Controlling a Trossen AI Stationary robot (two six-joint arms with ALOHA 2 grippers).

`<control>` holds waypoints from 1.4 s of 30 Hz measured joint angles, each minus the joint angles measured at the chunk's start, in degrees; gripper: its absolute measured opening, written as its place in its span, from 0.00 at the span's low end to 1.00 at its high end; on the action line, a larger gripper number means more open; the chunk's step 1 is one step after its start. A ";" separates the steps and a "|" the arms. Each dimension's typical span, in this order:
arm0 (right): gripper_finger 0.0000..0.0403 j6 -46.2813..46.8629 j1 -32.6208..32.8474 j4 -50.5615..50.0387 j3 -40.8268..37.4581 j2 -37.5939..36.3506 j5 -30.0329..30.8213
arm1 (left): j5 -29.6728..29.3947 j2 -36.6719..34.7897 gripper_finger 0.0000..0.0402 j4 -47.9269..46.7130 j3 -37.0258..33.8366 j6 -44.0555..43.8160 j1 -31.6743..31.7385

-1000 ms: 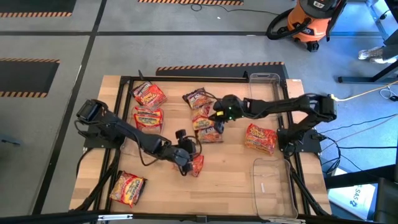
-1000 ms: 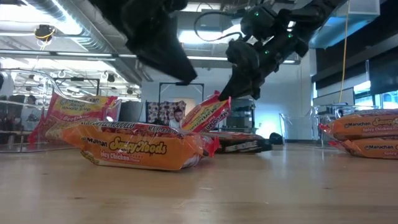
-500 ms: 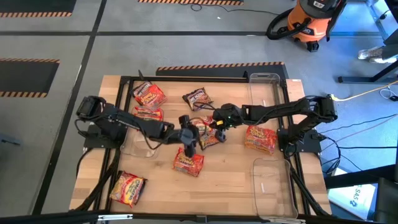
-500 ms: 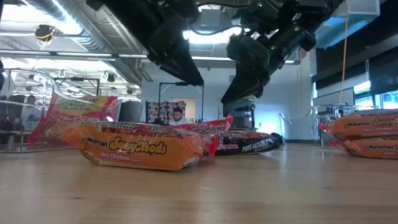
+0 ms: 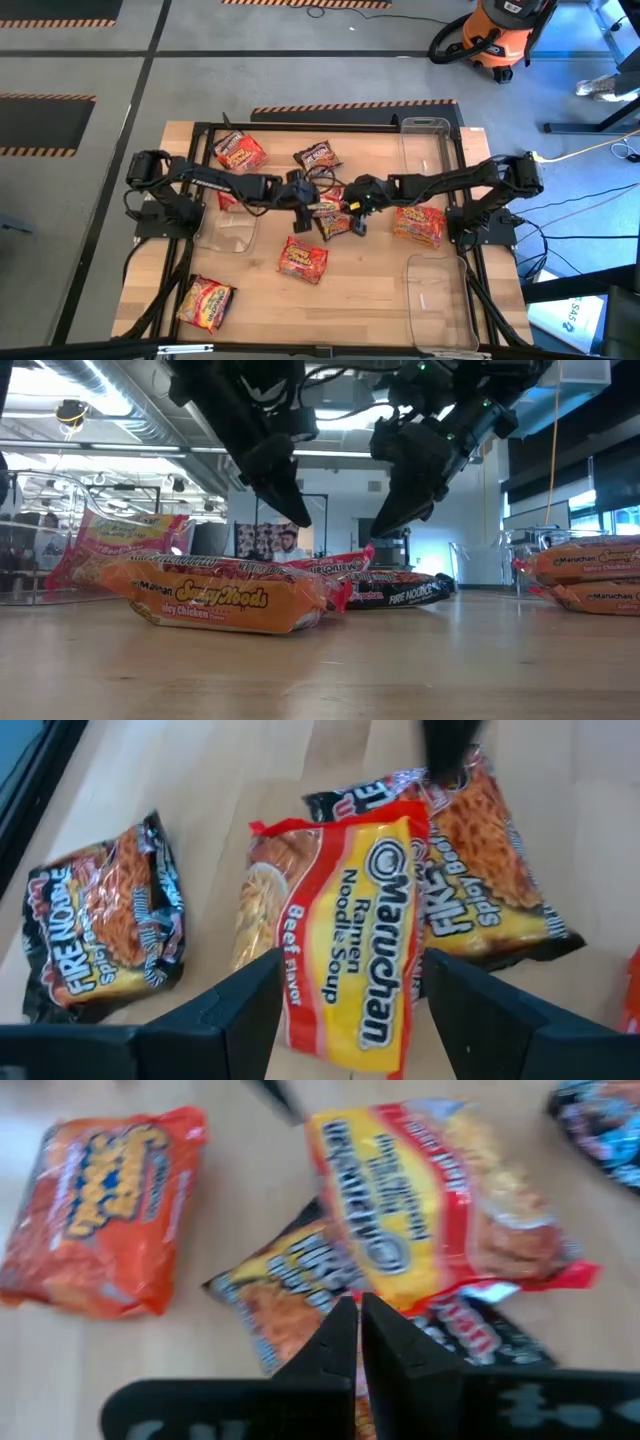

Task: Sort Maruchan noodles
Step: Put the red noodle pack into the middle transparent bin

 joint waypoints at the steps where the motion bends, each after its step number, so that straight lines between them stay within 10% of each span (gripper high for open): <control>1: 0.00 0.00 0.55 0.00 0.00 0.00 0.00 | -0.02 0.00 0.57 0.81 -0.39 0.09 0.33; 14: 0.00 0.20 6.59 0.27 0.00 0.03 4.98 | 17.85 0.02 0.57 14.47 -8.04 2.43 6.99; 28: 0.03 0.33 7.26 4.62 0.00 0.09 12.81 | 17.55 0.02 0.57 13.90 -8.04 1.94 7.79; 42: 0.64 -15.05 5.50 20.45 1.80 9.71 14.09 | 8.73 0.02 0.57 11.33 -9.65 1.31 8.09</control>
